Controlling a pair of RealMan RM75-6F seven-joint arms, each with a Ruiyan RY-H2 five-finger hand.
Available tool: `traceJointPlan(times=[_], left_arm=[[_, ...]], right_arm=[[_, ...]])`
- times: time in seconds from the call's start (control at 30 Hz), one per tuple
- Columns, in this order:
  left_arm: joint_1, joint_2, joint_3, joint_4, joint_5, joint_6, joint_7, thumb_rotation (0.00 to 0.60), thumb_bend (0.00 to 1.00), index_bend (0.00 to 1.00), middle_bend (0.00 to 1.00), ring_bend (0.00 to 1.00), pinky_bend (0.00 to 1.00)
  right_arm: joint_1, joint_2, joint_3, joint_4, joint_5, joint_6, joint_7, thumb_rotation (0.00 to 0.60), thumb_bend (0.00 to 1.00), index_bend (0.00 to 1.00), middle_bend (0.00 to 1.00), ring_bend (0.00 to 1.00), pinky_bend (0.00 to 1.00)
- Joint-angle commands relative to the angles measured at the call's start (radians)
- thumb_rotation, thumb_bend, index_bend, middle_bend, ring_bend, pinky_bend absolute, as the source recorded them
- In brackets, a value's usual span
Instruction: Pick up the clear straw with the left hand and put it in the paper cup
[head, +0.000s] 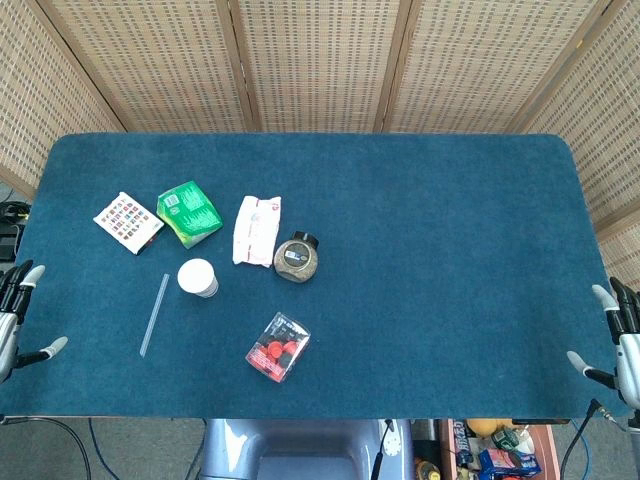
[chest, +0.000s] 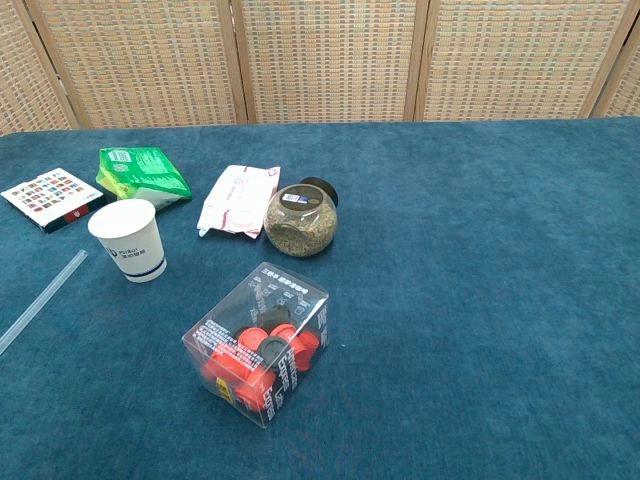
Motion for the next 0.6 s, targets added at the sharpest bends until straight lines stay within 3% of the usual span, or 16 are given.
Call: traceJointPlan(times=[0.03, 0.4, 0.6], left_arm=[[-0.001, -0.001, 0.001, 0.001, -0.001, -0.003, 0.002, 0.600, 0.02, 0.00, 0.00, 0.00, 0.00], [-0.025, -0.012, 0.004, 0.028, 0.010, -0.040, -0.010, 0.600, 0.02, 0.00, 0.00, 0.00, 0.00], [-0.149, -0.048, 0.002, 0.181, 0.081, -0.162, -0.063, 0.600, 0.03, 0.00, 0.00, 0.00, 0.00]], right_arm=[[0.000, 0.001, 0.000, 0.000, 0.000, 0.000, 0.001, 0.600, 0.00, 0.00, 0.00, 0.00, 0.00], [0.004, -0.001, 0.002, 0.000, 0.004, -0.008, -0.001, 0.600, 0.00, 0.00, 0.00, 0.00, 0.00], [0.012, -0.005, 0.018, 0.000, 0.049, -0.040, -0.022, 0.600, 0.00, 0.00, 0.00, 0.00, 0.00]])
